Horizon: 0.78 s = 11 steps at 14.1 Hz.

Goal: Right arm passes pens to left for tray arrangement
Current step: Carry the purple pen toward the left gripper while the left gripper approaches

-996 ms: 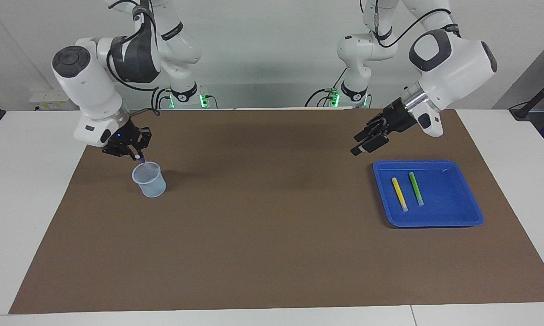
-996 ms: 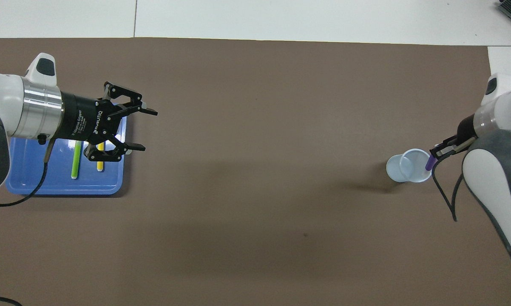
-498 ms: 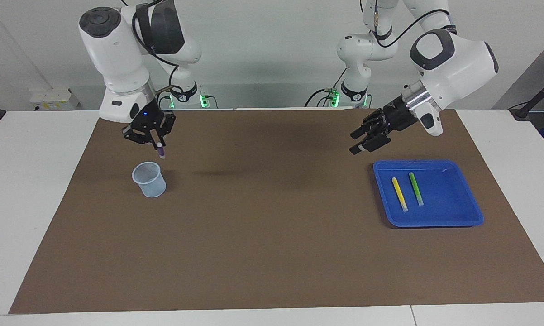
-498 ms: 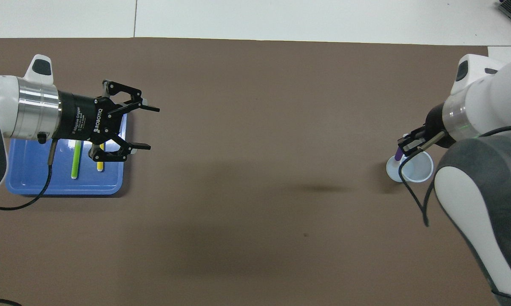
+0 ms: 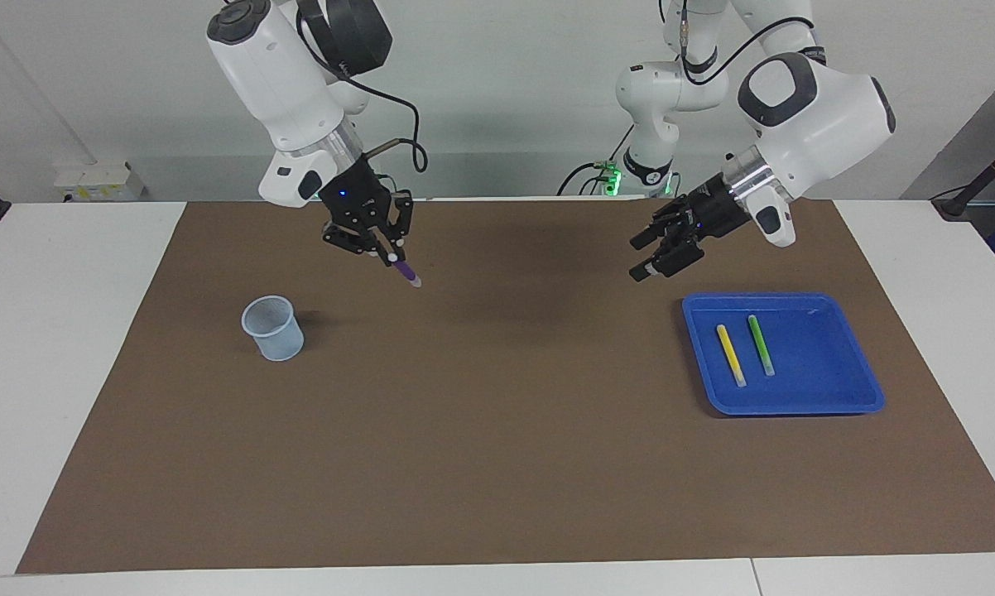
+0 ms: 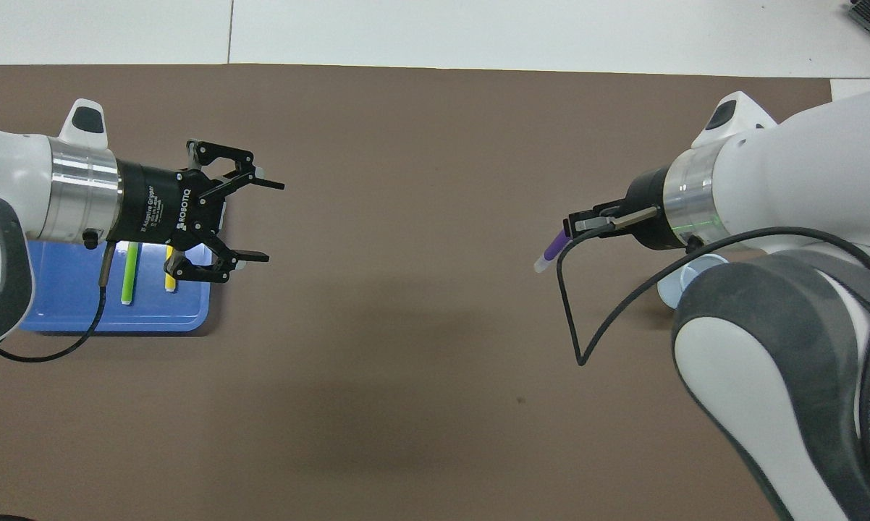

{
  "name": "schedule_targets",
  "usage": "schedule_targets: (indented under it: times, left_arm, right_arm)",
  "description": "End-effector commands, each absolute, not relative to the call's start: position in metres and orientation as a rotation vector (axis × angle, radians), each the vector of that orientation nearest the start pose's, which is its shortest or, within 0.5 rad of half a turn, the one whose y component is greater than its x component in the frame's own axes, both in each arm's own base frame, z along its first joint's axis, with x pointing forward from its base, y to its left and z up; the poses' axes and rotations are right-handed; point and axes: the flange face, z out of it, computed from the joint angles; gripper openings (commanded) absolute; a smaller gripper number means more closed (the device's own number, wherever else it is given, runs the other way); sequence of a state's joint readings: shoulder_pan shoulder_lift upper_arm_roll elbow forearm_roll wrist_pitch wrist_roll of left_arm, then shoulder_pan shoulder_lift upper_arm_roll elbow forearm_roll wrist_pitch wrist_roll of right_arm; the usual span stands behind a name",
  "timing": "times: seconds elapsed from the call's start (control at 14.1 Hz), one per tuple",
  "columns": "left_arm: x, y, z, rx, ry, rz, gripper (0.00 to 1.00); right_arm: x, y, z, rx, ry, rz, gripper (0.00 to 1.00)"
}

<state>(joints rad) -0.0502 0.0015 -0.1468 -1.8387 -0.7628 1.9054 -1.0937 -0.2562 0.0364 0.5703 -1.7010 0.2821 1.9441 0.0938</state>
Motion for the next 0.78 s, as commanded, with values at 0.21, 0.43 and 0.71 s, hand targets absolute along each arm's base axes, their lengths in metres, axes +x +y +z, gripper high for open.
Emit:
schedule_targets:
  times: [0.21, 0.43, 0.71]
  left_arm:
    - [0.522, -0.195, 0.541, 2.024, 1.406, -0.496, 0.91]
    - [0.516, -0.208, 0.543, 1.937, 1.523, -0.548, 0.91]
    - [0.505, -0.228, 0.537, 1.784, 1.714, -0.563, 0.91]
  right_arm:
    - [0.541, 0.281, 0.576, -2.632, 0.197, -0.311, 0.0]
    - [0.531, 0.313, 0.576, -2.55, 0.333, -0.323, 0.0]
    - [0.516, 0.353, 0.565, -2.427, 0.511, -0.324, 0.0]
